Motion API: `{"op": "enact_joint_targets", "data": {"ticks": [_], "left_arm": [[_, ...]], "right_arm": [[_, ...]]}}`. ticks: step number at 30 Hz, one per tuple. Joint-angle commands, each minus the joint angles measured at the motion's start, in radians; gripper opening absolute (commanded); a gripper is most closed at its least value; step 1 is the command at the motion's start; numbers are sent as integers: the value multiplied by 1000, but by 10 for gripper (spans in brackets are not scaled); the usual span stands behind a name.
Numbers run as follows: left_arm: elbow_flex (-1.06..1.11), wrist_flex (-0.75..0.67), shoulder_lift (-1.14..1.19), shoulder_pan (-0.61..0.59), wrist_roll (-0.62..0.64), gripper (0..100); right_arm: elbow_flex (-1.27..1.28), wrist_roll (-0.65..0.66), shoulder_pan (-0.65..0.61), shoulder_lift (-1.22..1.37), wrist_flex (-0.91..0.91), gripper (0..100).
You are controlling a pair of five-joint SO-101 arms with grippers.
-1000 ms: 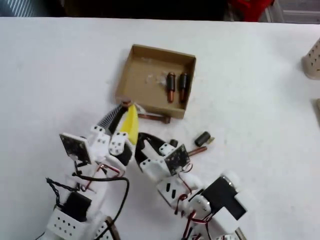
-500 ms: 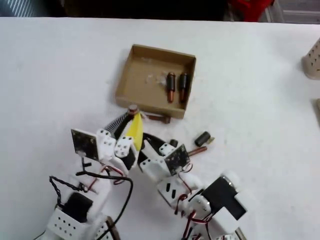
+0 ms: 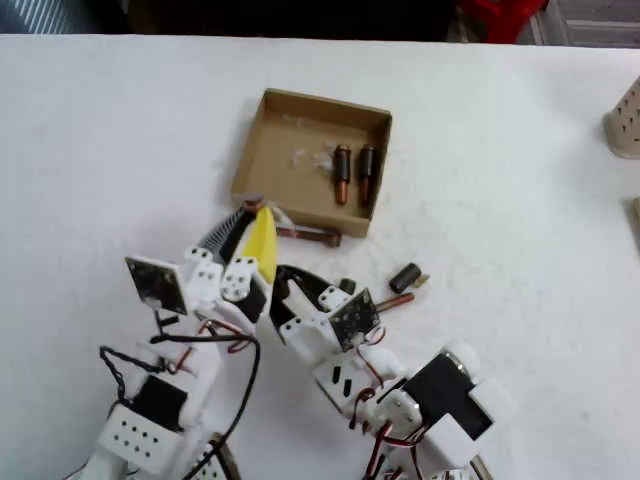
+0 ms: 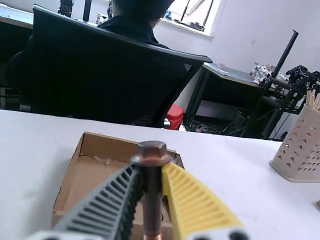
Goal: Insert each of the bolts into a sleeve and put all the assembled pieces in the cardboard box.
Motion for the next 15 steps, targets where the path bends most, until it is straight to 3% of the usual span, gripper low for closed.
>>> {"op": "enact_joint_targets", "data": {"ticks": [1, 5, 15], "left_arm": [[-3, -247, 222, -10, 9, 20], [-3, -308, 306, -10, 14, 21], [-2, -137, 189, -4, 20, 21]], "right_arm": [[-3, -9, 10, -2, -7, 16], [-3, -9, 10, -2, -7, 16], [-9, -9, 12, -2, -2, 16]]}}
